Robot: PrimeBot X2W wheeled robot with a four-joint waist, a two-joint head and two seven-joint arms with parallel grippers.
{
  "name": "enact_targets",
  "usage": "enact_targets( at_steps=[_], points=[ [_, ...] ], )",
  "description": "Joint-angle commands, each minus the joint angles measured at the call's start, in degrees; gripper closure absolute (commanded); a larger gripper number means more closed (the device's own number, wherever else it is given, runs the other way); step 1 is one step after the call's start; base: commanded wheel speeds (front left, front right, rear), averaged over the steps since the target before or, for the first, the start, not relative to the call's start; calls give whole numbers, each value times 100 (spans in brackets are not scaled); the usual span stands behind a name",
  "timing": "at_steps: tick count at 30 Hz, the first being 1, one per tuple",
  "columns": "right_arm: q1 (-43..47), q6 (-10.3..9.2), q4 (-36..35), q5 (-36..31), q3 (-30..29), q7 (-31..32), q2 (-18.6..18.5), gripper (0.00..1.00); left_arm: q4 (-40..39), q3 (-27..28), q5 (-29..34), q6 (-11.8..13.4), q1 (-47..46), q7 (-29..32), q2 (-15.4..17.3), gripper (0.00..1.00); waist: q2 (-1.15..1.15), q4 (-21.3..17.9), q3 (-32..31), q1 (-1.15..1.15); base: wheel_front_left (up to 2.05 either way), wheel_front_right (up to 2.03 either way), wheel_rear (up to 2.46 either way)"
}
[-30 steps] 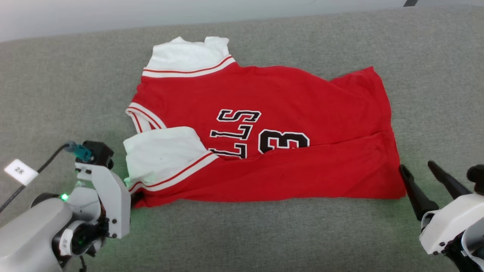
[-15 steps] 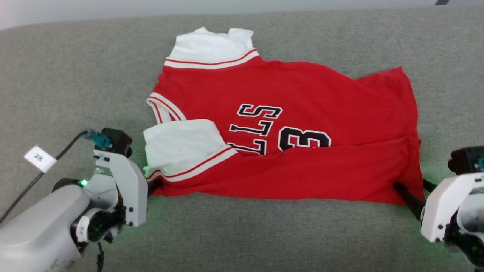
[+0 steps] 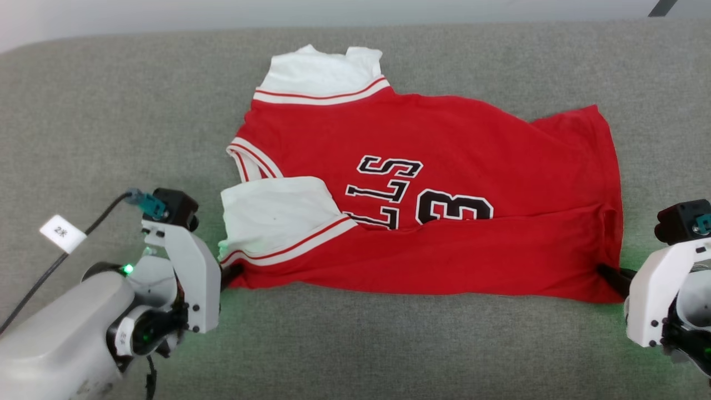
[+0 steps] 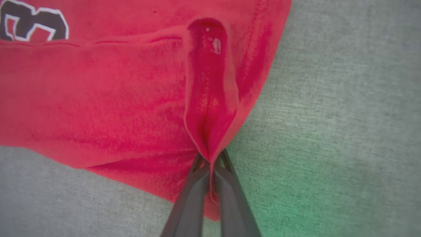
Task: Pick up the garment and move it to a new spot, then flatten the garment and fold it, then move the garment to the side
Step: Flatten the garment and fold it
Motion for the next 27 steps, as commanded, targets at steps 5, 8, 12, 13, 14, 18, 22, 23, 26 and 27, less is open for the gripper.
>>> enact_targets(
  at_steps=[5,8,12,13,14,18,22,23,26,27],
  points=[
    [218,-8,-190,142,-47,222,-248,100,-301,-73,-77,223,248,197,230,100,0,34,-214,0,0,0,0],
    [357,-8,-400,243,-48,388,-407,100,-628,-75,-104,395,317,290,397,100,0,65,-328,0,0,0,0],
    [616,-8,-679,363,-98,628,-590,100,-1113,-86,-134,668,435,390,627,100,0,110,-440,0,0,0,0],
    [690,-8,-744,395,-122,686,-633,100,-1235,-89,-151,750,485,415,687,100,0,119,-467,0,0,0,0],
    [764,-8,-816,420,-146,740,-657,100,-1358,-101,-151,826,531,444,759,100,0,124,-488,0,0,0,0],
    [1100,-8,-1073,485,-266,934,-773,100,-1829,-98,-215,1113,724,429,958,100,0,143,-560,0,0,0,0],
    [1350,-8,-1154,459,-357,957,-716,100,-2086,-139,-298,1284,951,391,1033,100,0,136,-603,0,0,0,0],
    [1395,-8,-1137,424,-362,927,-689,100,-2103,-168,-310,1298,1004,395,1025,100,0,133,-613,0,0,0,0],
    [1471,-8,-1032,344,-313,855,-594,100,-2060,-229,-348,1284,1102,387,929,100,0,117,-631,0,0,0,0],
    [1484,-8,-986,314,-300,842,-568,100,-2019,-248,-352,1262,1128,405,901,100,0,110,-634,0,0,0,0]
  ],
)
